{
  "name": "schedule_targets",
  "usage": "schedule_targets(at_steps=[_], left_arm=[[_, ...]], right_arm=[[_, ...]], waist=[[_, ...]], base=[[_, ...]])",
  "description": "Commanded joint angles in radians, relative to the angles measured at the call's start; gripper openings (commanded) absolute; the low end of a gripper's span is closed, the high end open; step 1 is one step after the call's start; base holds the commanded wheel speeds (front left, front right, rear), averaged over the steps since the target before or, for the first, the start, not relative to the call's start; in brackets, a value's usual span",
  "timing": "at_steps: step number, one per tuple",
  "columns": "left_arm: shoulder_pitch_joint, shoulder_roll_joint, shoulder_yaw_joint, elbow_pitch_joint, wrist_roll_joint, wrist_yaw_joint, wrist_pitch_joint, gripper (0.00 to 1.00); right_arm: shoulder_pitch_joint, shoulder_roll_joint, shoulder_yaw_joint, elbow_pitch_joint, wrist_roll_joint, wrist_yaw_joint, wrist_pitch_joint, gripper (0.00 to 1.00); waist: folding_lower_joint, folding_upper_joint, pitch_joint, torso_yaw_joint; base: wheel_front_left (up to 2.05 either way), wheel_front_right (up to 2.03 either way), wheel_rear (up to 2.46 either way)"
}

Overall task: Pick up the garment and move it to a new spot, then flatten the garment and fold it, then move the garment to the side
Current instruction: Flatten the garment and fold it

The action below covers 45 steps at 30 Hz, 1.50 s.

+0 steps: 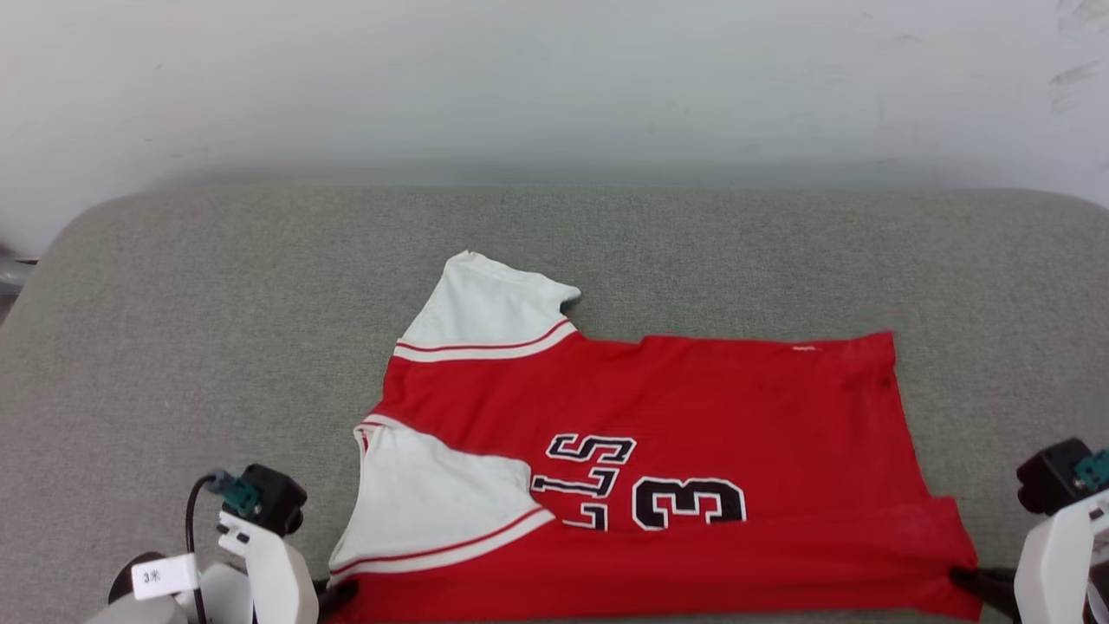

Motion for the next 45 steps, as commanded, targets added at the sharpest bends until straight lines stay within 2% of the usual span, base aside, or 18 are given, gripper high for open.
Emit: schedule_targets(at_steps=[1,7,14,15,16,17,22,27,32,35,40,45], left_arm=[[0.024,0.011,-0.002,-0.005,-0.005,0.009,-0.007,0.00],[0.058,0.001,0.000,0.007,-0.022,0.024,-0.031,0.00],[0.050,-0.043,-0.001,0.089,-0.029,0.007,-0.055,0.00],[0.046,-0.048,0.000,0.100,-0.024,0.005,-0.062,0.00],[0.042,-0.050,0.001,0.109,-0.012,0.006,-0.075,0.78],[0.037,-0.049,0.005,0.117,-0.006,0.008,-0.089,1.00],[0.033,-0.028,0.016,0.101,0.012,0.015,-0.124,1.00],[0.005,0.012,0.057,0.041,0.039,0.044,-0.176,1.00],[-0.059,0.032,0.097,0.013,0.088,0.079,-0.224,1.00],[-0.106,0.018,0.121,0.017,0.104,0.092,-0.246,1.00],[-0.211,-0.006,0.144,0.062,0.126,0.077,-0.252,1.00],[-0.348,-0.035,0.148,0.136,0.134,0.033,-0.194,1.00]], right_arm=[[0.034,0.000,-0.015,-0.010,-0.012,-0.001,0.012,0.00],[0.076,0.061,-0.059,0.006,-0.041,-0.001,0.033,0.00],[0.042,0.135,-0.057,0.095,-0.091,-0.001,0.014,0.00],[0.040,0.141,-0.053,0.105,-0.094,-0.001,0.007,0.02],[0.040,0.148,-0.054,0.113,-0.094,-0.001,-0.002,0.36],[0.039,0.151,-0.053,0.115,-0.100,-0.001,-0.014,1.00],[0.054,0.161,-0.079,0.087,-0.113,-0.001,-0.113,1.00],[0.062,0.193,-0.160,0.042,-0.169,-0.001,-0.268,1.00],[0.032,0.286,-0.260,0.004,-0.303,-0.001,-0.454,1.00],[0.022,0.348,-0.300,-0.021,-0.389,-0.001,-0.550,1.00],[0.007,0.447,-0.341,-0.068,-0.491,-0.001,-0.667,1.00],[-0.006,0.507,-0.340,-0.114,-0.545,-0.001,-0.726,1.00]], waist=[[0.0000,0.0000,0.002,0.001],[0.0000,0.0000,0.023,0.001],[0.0000,0.0000,0.047,0.000],[0.0000,0.0000,0.047,-0.001],[0.0000,0.0000,0.047,-0.002],[0.0000,0.0000,0.045,-0.002],[0.0000,0.0000,0.023,-0.002],[0.0000,0.0000,0.009,-0.005],[0.0000,0.0000,0.021,-0.022],[0.0000,0.0000,0.034,-0.038],[0.0000,0.0000,0.078,-0.070],[0.0000,0.0000,0.156,-0.107]], base=[[0.00,0.00,0.00],[0.00,0.00,0.00],[0.00,0.00,0.00],[0.00,0.00,0.00],[0.00,0.00,0.00],[0.00,0.00,0.00],[0.00,0.00,0.00],[0.00,0.00,0.00],[0.00,0.00,0.00],[0.00,0.00,0.00],[0.00,0.00,0.00],[0.00,0.00,0.00]])
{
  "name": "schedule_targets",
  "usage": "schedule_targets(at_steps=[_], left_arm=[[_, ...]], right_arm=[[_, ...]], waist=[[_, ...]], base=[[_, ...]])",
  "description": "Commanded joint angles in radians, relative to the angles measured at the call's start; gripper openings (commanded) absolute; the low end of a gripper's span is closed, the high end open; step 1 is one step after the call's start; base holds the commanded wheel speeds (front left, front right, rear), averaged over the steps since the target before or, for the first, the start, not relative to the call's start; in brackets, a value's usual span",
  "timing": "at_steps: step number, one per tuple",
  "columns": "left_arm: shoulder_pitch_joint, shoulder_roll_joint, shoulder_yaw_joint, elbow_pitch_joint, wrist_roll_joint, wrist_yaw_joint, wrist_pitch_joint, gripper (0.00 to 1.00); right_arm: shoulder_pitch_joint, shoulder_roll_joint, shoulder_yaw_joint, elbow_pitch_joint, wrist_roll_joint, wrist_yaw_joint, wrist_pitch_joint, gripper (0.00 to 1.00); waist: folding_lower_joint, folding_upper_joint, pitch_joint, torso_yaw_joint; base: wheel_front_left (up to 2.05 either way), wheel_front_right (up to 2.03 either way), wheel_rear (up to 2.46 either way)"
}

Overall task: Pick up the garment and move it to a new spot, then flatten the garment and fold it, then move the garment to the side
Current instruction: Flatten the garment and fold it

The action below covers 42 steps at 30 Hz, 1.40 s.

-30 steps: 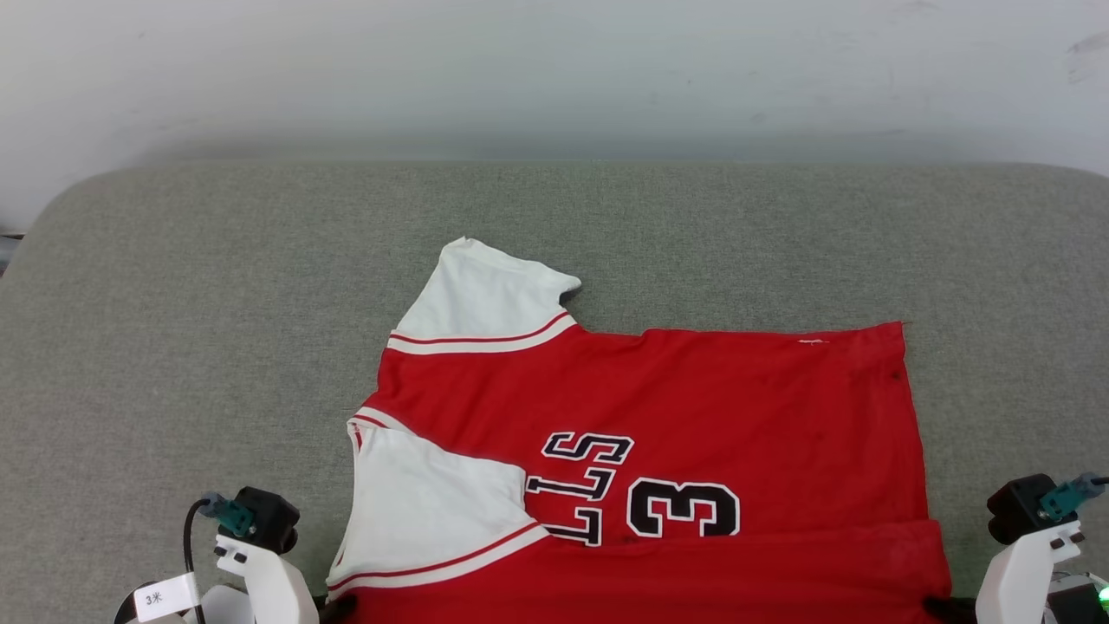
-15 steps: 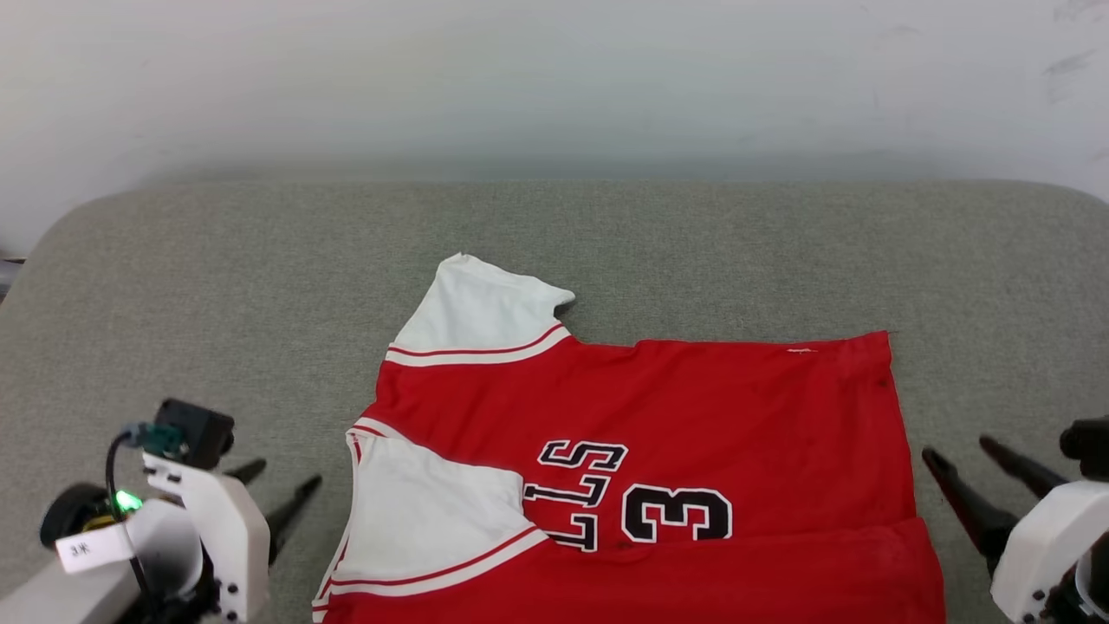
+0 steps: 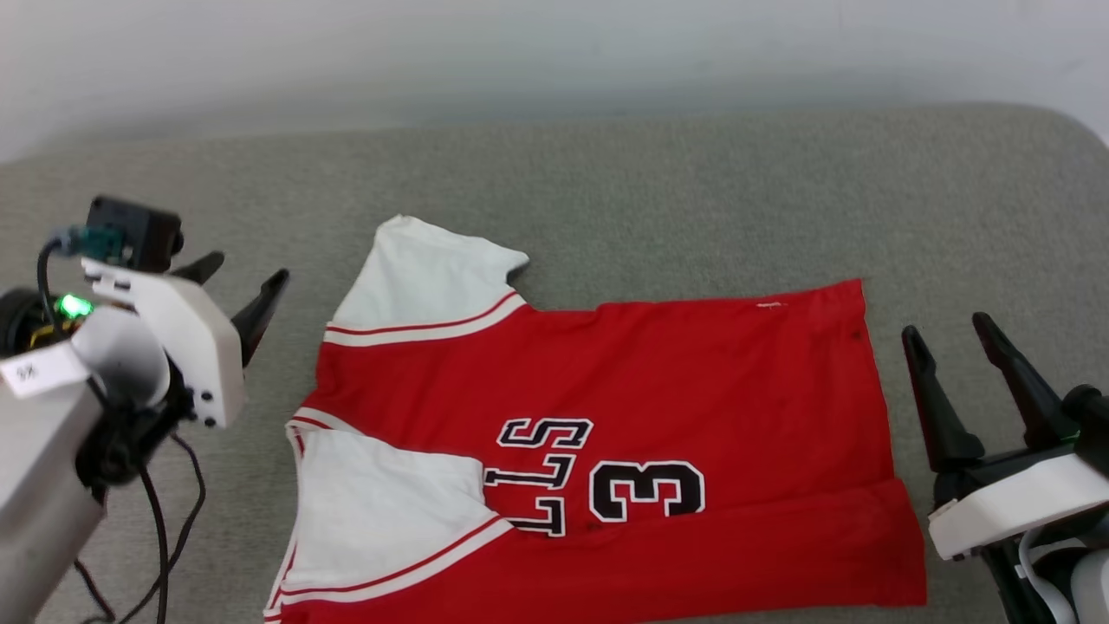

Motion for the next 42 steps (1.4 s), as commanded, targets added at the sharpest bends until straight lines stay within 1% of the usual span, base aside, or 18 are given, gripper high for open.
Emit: schedule_targets(at_steps=[1,3,5,7,9,10,12,16,20,23,26,33,34,35,38,42], left_arm=[[-0.063,-0.016,0.001,0.028,-0.004,-0.020,0.035,1.00],[-0.125,-0.017,-0.008,0.060,0.004,-0.048,0.082,1.00],[-0.187,-0.029,-0.015,0.086,-0.008,-0.071,0.147,1.00],[-0.251,-0.031,-0.027,0.109,-0.015,-0.090,0.232,1.00],[-0.309,-0.025,-0.047,0.131,-0.028,-0.108,0.339,1.00],[-0.309,-0.025,-0.047,0.131,-0.028,-0.108,0.339,1.00],[-0.371,-0.021,-0.055,0.143,-0.044,-0.121,0.433,1.00],[-0.465,-0.027,-0.068,0.158,-0.060,-0.130,0.560,1.00],[-0.550,-0.041,-0.078,0.168,-0.050,-0.133,0.632,1.00],[-0.589,-0.055,-0.094,0.178,-0.036,-0.137,0.668,1.00],[-0.616,-0.055,-0.119,0.193,-0.010,-0.140,0.694,1.00],[-0.582,-0.048,-0.191,0.245,0.011,-0.148,0.741,1.00],[-0.575,-0.046,-0.197,0.247,0.008,-0.150,0.742,0.44],[-0.568,-0.046,-0.201,0.248,0.002,-0.151,0.739,0.00],[-0.557,-0.052,-0.202,0.247,-0.009,-0.154,0.713,0.00],[-0.566,-0.078,-0.176,0.247,-0.016,-0.153,0.623,0.00]], right_arm=[[-0.019,0.024,0.004,-0.017,-0.012,-0.001,-0.015,1.00],[-0.026,0.036,0.012,-0.027,-0.026,-0.001,-0.023,1.00],[-0.035,0.045,0.021,-0.037,-0.037,-0.001,-0.030,1.00],[-0.045,0.052,0.024,-0.039,-0.045,-0.001,-0.032,1.00],[-0.059,0.058,0.030,-0.042,-0.048,-0.001,-0.037,1.00],[-0.059,0.058,0.030,-0.042,-0.048,-0.001,-0.037,1.00],[-0.071,0.061,0.035,-0.044,-0.047,-0.001,-0.040,1.00],[-0.094,0.066,0.034,-0.043,-0.049,-0.001,-0.050,1.00],[-0.117,0.062,0.040,-0.041,-0.053,-0.001,-0.059,1.00],[-0.134,0.056,0.047,-0.036,-0.054,-0.001,-0.068,1.00],[-0.151,0.054,0.054,-0.031,-0.053,-0.001,-0.077,1.00],[-0.174,0.046,0.063,-0.016,-0.052,-0.001,-0.085,1.00],[-0.176,0.044,0.061,-0.015,-0.052,-0.001,-0.086,1.00],[-0.178,0.044,0.058,-0.014,-0.052,-0.001,-0.087,1.00],[-0.183,0.041,0.048,-0.017,-0.053,-0.001,-0.084,1.00],[-0.193,0.017,0.029,-0.029,-0.054,-0.001,-0.063,1.00]], waist=[[0.0000,0.0000,0.063,-0.035],[0.0000,0.0000,0.097,-0.051],[0.0000,0.0000,0.135,-0.066],[0.0000,0.0000,0.170,-0.079],[0.0000,0.0000,0.204,-0.093],[0.0000,0.0000,0.204,-0.093],[0.0000,0.0000,0.237,-0.107],[0.0000,0.0000,0.300,-0.127],[0.0000,0.0000,0.360,-0.141],[0.0000,0.0000,0.392,-0.149],[0.0000,0.0000,0.418,-0.157],[0.0000,0.0000,0.438,-0.164],[0.0000,0.0000,0.436,-0.164],[0.0000,0.0000,0.434,-0.163],[0.0000,0.0000,0.419,-0.155],[0.0000,0.0000,0.379,-0.130]], base=[[0.00,0.00,0.00],[0.00,0.00,0.00],[0.00,0.00,0.00],[0.00,0.00,0.00],[0.00,0.00,0.00],[0.00,0.00,0.00],[0.00,0.00,0.00],[0.00,0.00,0.00],[0.00,0.00,0.00],[0.00,0.00,0.00],[0.00,0.00,0.00],[0.00,0.00,0.00],[0.00,0.00,0.00],[0.00,0.00,0.00],[0.00,0.00,0.00],[0.00,0.00,0.00]])
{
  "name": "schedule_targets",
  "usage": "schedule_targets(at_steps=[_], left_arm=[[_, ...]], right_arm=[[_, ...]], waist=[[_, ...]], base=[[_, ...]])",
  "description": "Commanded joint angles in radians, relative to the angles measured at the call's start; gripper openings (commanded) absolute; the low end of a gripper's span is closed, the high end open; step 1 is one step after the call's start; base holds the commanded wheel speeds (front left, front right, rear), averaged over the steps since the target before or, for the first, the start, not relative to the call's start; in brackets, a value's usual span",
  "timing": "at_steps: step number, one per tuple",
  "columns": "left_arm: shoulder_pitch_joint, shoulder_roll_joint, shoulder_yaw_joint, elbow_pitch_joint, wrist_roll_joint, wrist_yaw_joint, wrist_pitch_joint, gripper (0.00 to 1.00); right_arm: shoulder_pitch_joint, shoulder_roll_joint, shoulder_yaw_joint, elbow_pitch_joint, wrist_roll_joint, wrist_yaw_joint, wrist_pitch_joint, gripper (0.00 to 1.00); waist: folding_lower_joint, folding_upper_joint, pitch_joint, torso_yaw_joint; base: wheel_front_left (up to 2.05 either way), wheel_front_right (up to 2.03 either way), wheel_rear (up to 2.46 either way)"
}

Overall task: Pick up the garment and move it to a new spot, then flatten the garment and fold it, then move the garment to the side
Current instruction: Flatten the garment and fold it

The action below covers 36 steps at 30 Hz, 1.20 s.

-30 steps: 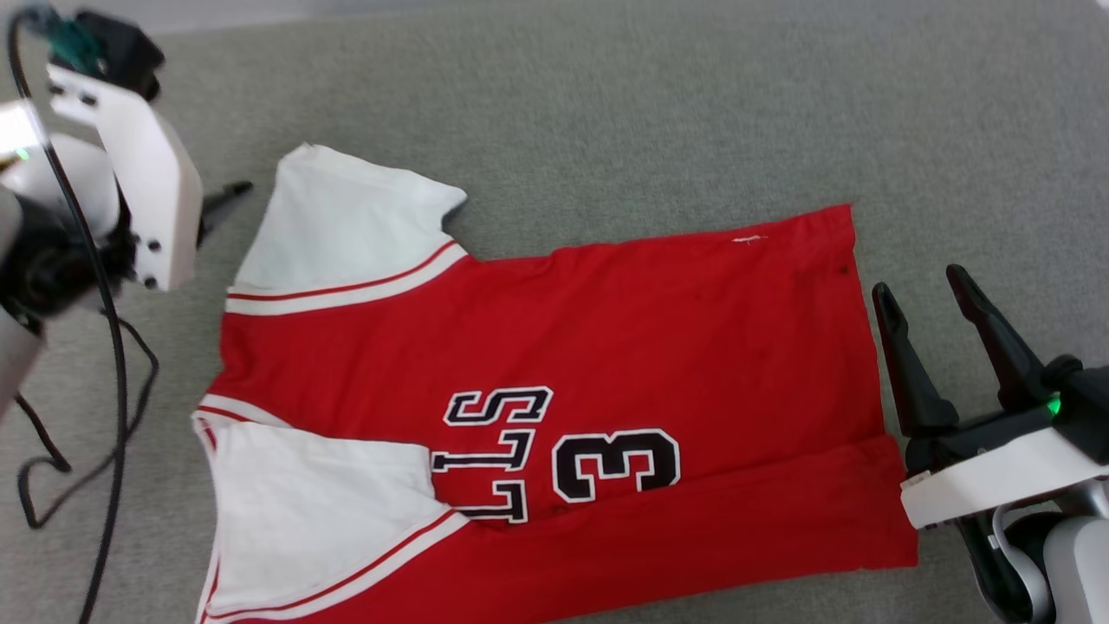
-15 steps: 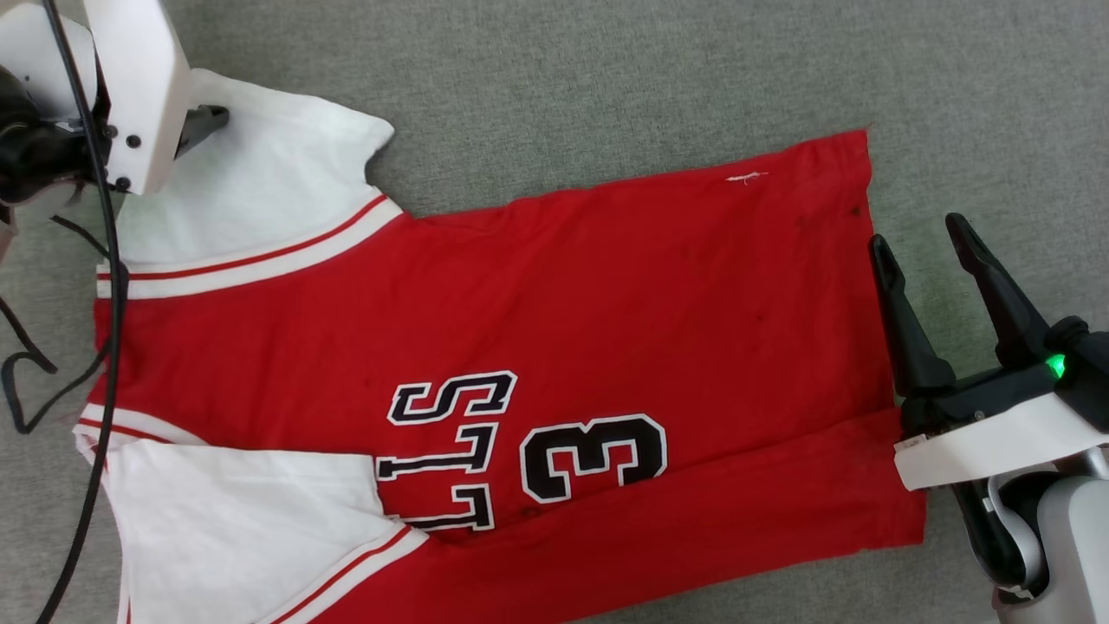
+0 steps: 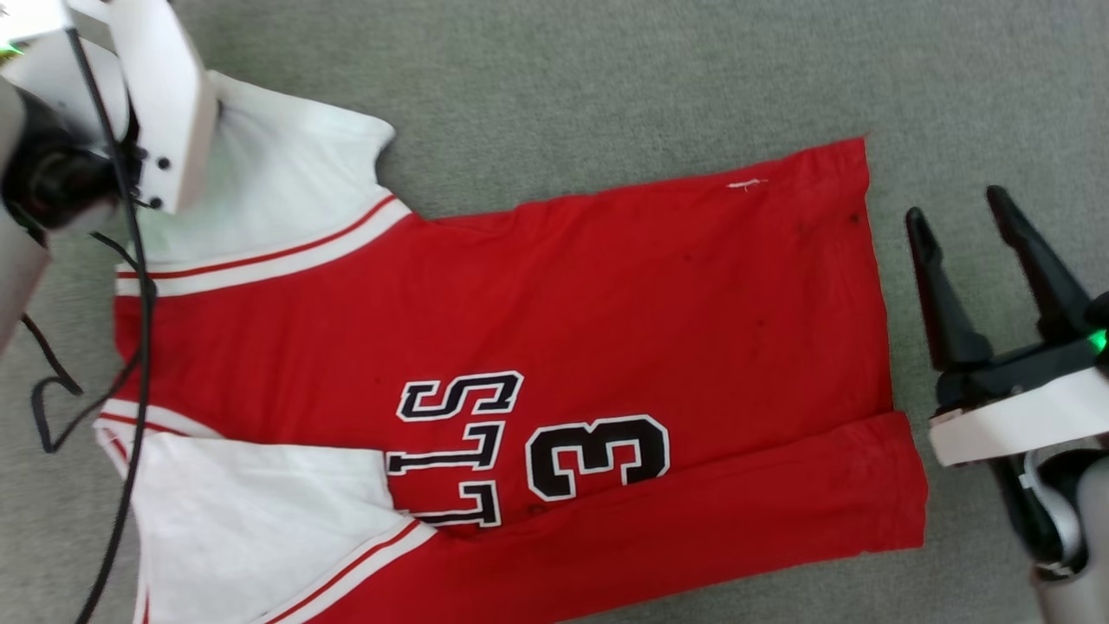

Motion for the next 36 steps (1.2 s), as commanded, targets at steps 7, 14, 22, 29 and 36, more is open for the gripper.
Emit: schedule_targets(at_steps=[7,14,22,29,36], left_arm=[[0.042,-0.030,-0.027,-0.016,0.037,-0.002,-0.121,0.00],[0.065,-0.051,-0.047,-0.080,0.051,-0.002,-0.204,0.00],[0.070,-0.066,-0.062,-0.143,0.062,-0.002,-0.247,0.00],[0.043,-0.075,-0.066,-0.174,0.074,-0.002,-0.263,0.00],[0.029,-0.079,-0.067,-0.180,0.079,-0.002,-0.280,0.00]], right_arm=[[-0.088,-0.131,0.023,-0.029,0.030,-0.001,0.165,1.00],[-0.224,-0.305,0.120,0.012,0.148,-0.001,0.475,1.00],[-0.377,-0.427,0.254,0.106,0.316,-0.001,0.877,1.00],[-0.471,-0.423,0.347,0.208,0.347,-0.001,1.003,1.00],[-0.500,-0.388,0.429,0.372,0.337,-0.001,0.999,1.00]], waist=[[-0.0002,0.0000,-0.101,0.075],[-0.0002,0.0000,-0.140,0.133],[-0.0002,0.0000,-0.143,0.182],[-0.0002,0.0000,-0.112,0.212],[-0.0002,0.0000,-0.079,0.233]], base=[[0.00,0.00,0.00],[0.00,0.00,0.00],[0.00,0.00,0.00],[0.00,0.00,0.00],[0.00,0.00,0.00]])
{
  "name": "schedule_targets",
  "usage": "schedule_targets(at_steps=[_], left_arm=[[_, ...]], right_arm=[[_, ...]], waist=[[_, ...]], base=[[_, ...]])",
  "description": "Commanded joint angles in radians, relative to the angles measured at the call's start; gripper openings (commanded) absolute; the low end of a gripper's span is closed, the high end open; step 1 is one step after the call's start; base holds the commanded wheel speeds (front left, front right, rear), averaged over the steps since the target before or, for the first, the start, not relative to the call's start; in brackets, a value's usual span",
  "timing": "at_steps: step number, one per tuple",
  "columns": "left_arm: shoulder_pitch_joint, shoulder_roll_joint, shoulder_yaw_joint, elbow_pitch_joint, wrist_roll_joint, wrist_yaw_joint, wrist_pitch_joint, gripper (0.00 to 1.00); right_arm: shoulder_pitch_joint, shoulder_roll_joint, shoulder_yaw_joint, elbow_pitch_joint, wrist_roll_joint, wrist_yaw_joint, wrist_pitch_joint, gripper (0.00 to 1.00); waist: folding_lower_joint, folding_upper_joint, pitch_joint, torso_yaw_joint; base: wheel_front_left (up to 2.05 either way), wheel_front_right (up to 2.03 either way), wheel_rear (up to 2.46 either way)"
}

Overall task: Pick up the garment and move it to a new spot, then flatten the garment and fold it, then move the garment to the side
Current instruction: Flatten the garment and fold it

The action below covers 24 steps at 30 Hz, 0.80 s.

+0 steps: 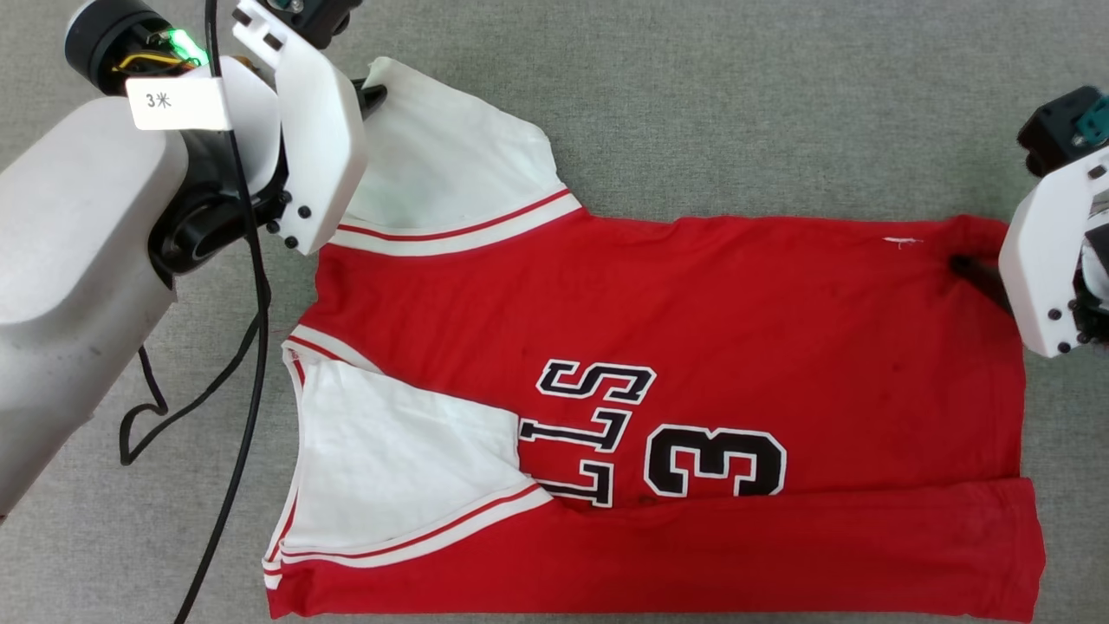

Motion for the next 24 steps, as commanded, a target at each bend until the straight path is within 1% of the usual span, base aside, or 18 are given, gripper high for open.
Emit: schedule_targets(at_steps=[1,5,6,7,14,21,24], left_arm=[[-0.005,-0.005,-0.002,-0.001,0.002,0.000,-0.010,0.00],[0.001,-0.007,-0.006,0.012,-0.003,0.000,-0.022,0.00],[0.005,-0.006,-0.008,0.015,-0.006,0.000,-0.024,0.00],[0.009,-0.005,-0.009,0.020,-0.005,0.000,-0.028,0.00],[0.046,0.001,-0.012,0.049,-0.026,0.000,-0.067,0.00],[0.141,0.014,-0.014,0.038,-0.054,0.009,-0.125,0.00],[0.190,0.037,-0.017,0.011,-0.063,0.025,-0.142,0.00]], right_arm=[[0.004,0.023,0.025,0.048,0.011,-0.001,-0.005,1.00],[0.022,0.044,0.070,0.094,0.049,0.000,-0.031,1.00],[0.021,0.048,0.077,0.098,0.060,0.001,-0.046,0.84],[0.018,0.051,0.075,0.103,0.070,0.001,-0.064,0.00],[-0.010,0.028,0.082,0.121,0.098,-0.001,-0.198,0.00],[0.056,0.000,0.096,0.105,0.141,-0.001,-0.329,0.00],[0.101,-0.016,0.104,0.086,0.157,-0.001,-0.367,0.00]], waist=[[-0.0001,0.0000,0.007,0.007],[-0.0001,0.0000,0.002,0.011],[-0.0001,0.0000,-0.003,0.009],[-0.0001,0.0000,-0.009,0.008],[-0.0001,0.0000,-0.075,-0.004],[-0.0001,0.0000,-0.180,-0.008],[-0.0001,0.0000,-0.223,-0.008]], base=[[0.00,0.00,0.00],[0.00,0.00,0.00],[0.00,0.00,0.00],[0.00,0.00,0.00],[0.00,0.00,0.00],[0.00,0.00,0.00],[0.00,0.00,0.00]])
